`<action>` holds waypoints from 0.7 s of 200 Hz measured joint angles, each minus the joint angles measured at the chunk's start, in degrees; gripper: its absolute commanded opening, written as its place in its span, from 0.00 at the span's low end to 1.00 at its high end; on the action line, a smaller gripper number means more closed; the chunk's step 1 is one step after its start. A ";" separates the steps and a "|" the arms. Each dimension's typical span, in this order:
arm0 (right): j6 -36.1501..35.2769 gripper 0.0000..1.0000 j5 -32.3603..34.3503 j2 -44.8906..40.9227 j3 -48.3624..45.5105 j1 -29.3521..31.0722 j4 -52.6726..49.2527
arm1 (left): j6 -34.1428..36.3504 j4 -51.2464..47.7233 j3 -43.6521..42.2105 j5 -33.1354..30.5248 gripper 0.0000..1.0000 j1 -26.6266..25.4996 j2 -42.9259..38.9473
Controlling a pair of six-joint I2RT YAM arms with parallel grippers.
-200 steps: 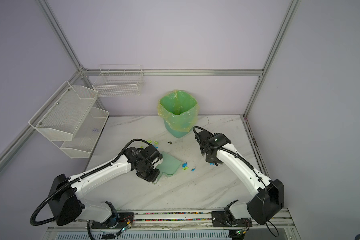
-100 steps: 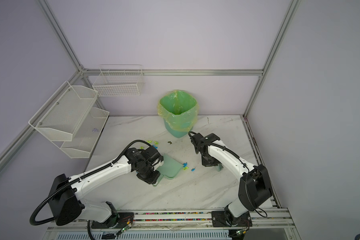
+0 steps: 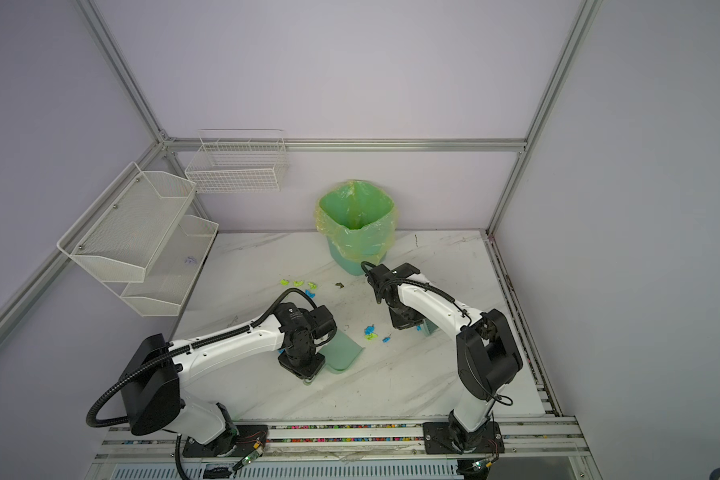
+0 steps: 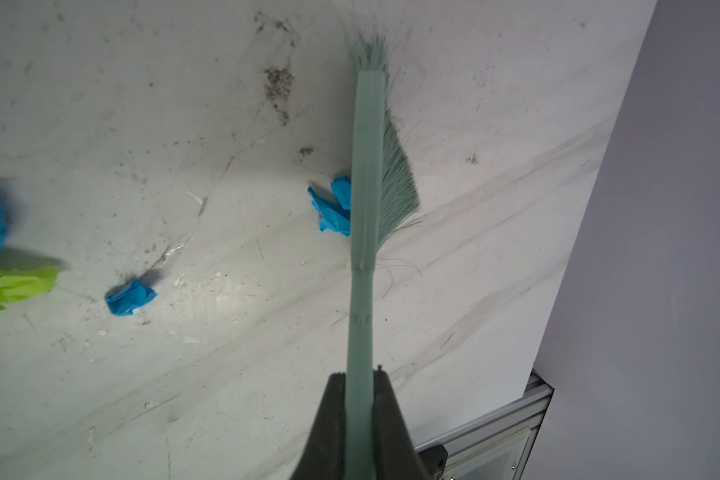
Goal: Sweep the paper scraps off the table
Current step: 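Move the brush in the right gripper behind the scattered scraps toward the dustpan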
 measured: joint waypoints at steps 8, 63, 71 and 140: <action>-0.15 0.00 -0.35 0.00 0.00 1.36 0.28 | 0.02 -0.26 0.02 -0.22 0.00 0.00 0.55; -0.31 0.00 -2.78 0.00 0.72 6.97 1.05 | 0.57 -1.75 0.55 -1.16 0.00 -0.04 1.64; -0.26 0.00 -3.30 0.00 0.90 7.52 1.16 | 0.94 -1.84 0.66 -1.27 0.00 -0.04 1.81; 0.48 0.00 -14.95 -2.21 3.69 11.30 6.97 | 1.51 -2.21 2.03 -2.03 0.00 -0.04 2.56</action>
